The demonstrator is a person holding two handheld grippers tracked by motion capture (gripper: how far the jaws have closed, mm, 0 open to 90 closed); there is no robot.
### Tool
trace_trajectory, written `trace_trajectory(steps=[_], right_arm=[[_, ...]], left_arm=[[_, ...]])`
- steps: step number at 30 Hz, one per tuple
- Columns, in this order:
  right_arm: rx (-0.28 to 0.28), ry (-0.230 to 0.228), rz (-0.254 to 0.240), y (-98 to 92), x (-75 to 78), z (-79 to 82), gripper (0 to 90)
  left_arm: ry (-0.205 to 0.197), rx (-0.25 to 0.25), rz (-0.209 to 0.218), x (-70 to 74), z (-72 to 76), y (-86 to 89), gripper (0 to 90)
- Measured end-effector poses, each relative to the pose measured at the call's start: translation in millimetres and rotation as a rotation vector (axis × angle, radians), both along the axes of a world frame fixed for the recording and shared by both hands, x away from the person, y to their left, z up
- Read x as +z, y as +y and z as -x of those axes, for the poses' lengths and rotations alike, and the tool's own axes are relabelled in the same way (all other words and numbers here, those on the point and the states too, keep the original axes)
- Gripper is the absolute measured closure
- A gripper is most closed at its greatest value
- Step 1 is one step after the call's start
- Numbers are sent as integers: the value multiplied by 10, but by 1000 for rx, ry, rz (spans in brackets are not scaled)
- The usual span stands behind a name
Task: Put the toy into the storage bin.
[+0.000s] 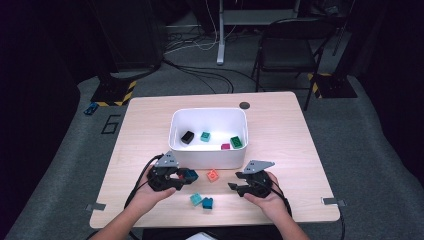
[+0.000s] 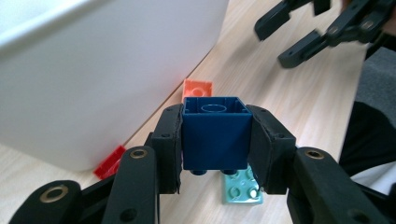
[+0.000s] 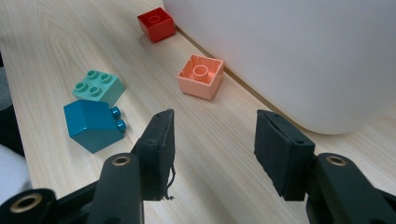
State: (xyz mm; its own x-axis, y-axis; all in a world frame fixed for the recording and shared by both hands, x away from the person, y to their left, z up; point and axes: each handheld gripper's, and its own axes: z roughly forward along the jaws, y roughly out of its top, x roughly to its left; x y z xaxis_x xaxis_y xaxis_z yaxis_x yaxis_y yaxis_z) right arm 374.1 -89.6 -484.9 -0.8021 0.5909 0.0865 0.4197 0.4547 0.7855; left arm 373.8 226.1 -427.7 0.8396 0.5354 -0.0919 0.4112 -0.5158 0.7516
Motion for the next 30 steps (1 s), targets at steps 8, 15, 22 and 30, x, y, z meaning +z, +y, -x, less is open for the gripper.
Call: trace_trajectory(steps=[8, 15, 22, 30], right_arm=[[-6, -1, 4, 10, -1, 9, 465], [-3, 0, 9, -3, -7, 1, 453], [-11, 3, 6, -10, -9, -2, 453], [-12, 7, 9, -20, -22, -15, 454]], left_arm=[[8, -22, 34, 282, -57, 1, 587], [-9, -33, 37, 501, -136, -18, 587], [-42, -45, 59, 774, -363, -70, 587], [-64, -22, 96, 947, -768, -182, 587]])
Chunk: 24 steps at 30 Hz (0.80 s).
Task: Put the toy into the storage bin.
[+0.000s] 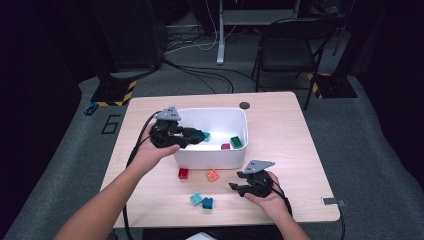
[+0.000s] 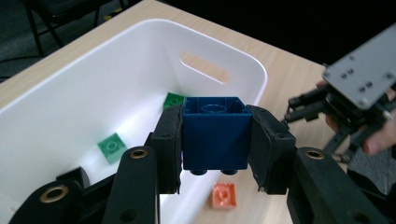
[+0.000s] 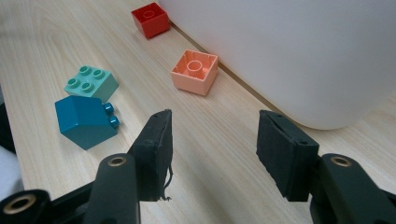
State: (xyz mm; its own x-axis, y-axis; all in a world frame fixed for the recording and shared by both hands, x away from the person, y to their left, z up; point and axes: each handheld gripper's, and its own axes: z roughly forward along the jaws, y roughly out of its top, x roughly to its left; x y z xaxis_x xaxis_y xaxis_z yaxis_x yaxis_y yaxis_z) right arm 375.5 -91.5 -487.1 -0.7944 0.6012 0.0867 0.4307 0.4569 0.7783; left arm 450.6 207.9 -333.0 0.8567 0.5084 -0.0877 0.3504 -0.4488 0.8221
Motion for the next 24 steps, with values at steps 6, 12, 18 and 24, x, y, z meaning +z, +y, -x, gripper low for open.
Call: trace_trajectory(steps=[6, 12, 18, 24], right_arm=[[3, -3, 4, -9, -5, -11, 454], [4, -5, 5, -11, -8, -15, 454], [2, 3, 2, -10, -16, -15, 454], [6, 5, 3, -17, -24, -23, 454]], left_arm=[[13, 18, 16, 29, -247, -105, 587], [13, 18, 11, -36, -445, -225, 587], [11, 23, -19, -149, -659, -334, 586], [38, 17, -31, -263, -834, -452, 587]])
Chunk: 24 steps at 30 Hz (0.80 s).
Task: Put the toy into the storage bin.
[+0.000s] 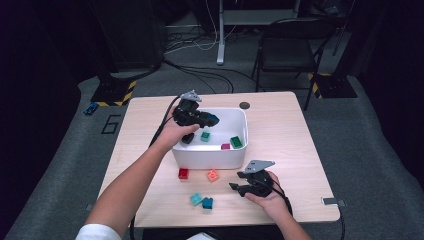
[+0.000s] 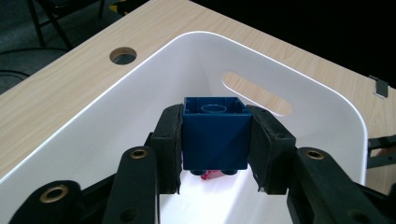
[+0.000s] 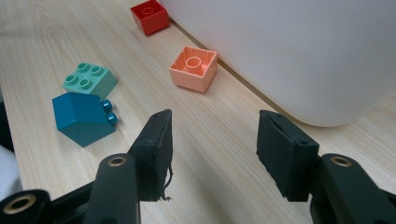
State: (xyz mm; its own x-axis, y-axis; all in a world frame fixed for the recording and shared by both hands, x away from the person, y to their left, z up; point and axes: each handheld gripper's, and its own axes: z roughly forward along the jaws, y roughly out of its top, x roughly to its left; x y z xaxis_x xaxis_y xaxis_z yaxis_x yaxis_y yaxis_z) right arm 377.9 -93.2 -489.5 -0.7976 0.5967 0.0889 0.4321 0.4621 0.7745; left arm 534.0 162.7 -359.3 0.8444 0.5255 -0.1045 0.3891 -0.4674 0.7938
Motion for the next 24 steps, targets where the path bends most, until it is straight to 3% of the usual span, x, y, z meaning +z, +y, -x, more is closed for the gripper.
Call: trace_trajectory(steps=[4, 8, 21, 24], right_arm=[[2, 0, -4, -2, 2, 0, 453], [7, 1, -3, 0, 0, 0, 454], [18, -1, 2, 16, -6, -1, 454], [22, -5, 3, 16, -7, -1, 454]], left_arm=[[1, 11, 8, -97, -87, -81, 586], [-27, 20, -25, -185, -154, -148, 586], [4, 26, -75, -357, -261, -236, 581], [16, 38, -74, -368, -265, -236, 521]])
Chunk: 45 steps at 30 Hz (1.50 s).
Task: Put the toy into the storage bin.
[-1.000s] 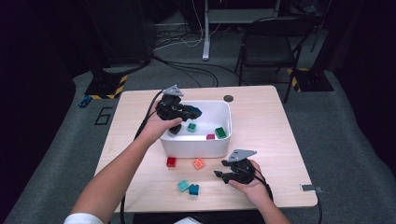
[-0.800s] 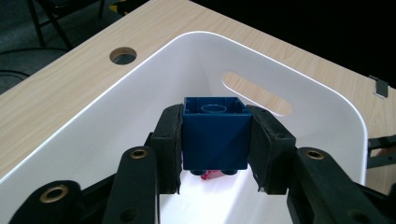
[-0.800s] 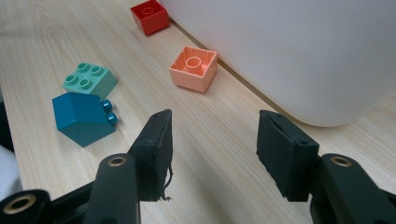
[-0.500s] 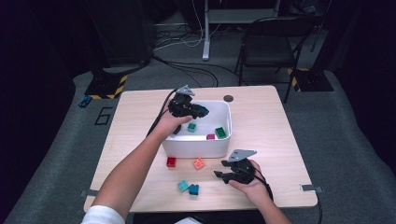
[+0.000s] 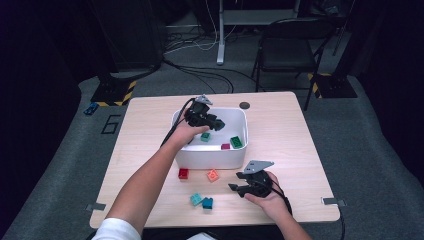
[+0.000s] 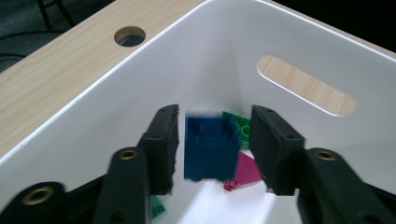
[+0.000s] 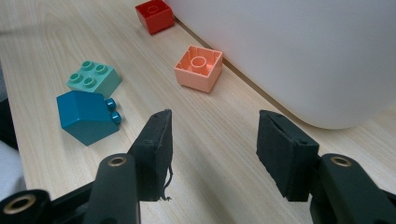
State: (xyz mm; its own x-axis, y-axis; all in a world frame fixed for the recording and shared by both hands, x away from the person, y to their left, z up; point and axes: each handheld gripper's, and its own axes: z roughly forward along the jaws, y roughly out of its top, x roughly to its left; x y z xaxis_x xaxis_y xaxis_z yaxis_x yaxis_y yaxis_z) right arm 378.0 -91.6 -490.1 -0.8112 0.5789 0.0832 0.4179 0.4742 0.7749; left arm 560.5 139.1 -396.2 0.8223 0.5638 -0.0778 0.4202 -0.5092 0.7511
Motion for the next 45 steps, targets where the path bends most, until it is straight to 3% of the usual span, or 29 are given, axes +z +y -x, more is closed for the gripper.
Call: trace_trajectory(steps=[4, 9, 15, 21, 22, 23, 28, 33, 37, 45], right_arm=[[-2, -1, 0, -1, -1, -2, 454], [-7, 5, -3, 6, -9, 0, 454], [-8, 3, 1, 35, -10, 11, 452], [-1, -5, 14, 111, -19, 23, 448], [-9, 2, 15, 126, -20, 30, 447], [-8, -8, 16, 142, -23, 24, 446], [-17, -8, 16, 212, -19, 36, 441], [-40, -17, 24, 276, 5, 37, 435], [-52, -17, 33, 341, 21, 25, 435], [-61, -6, 64, 520, -56, -31, 434]], left_arm=[[-4, 12, -23, 34, 13, 30, 492], [-26, 26, 10, 186, 90, 129, 478], [-56, 25, 58, 447, 298, 352, 478], [-105, 70, 63, 644, 532, 572, 472], [-105, 70, 63, 644, 532, 572, 472], [-92, 70, 92, 679, 594, 644, 470], [-128, 84, 72, 704, 776, 828, 462], [-135, 98, 102, 658, 957, 1054, 453], [-140, 102, 100, 595, 1042, 1169, 453], [-140, 161, 114, 487, 1233, 1491, 453]])
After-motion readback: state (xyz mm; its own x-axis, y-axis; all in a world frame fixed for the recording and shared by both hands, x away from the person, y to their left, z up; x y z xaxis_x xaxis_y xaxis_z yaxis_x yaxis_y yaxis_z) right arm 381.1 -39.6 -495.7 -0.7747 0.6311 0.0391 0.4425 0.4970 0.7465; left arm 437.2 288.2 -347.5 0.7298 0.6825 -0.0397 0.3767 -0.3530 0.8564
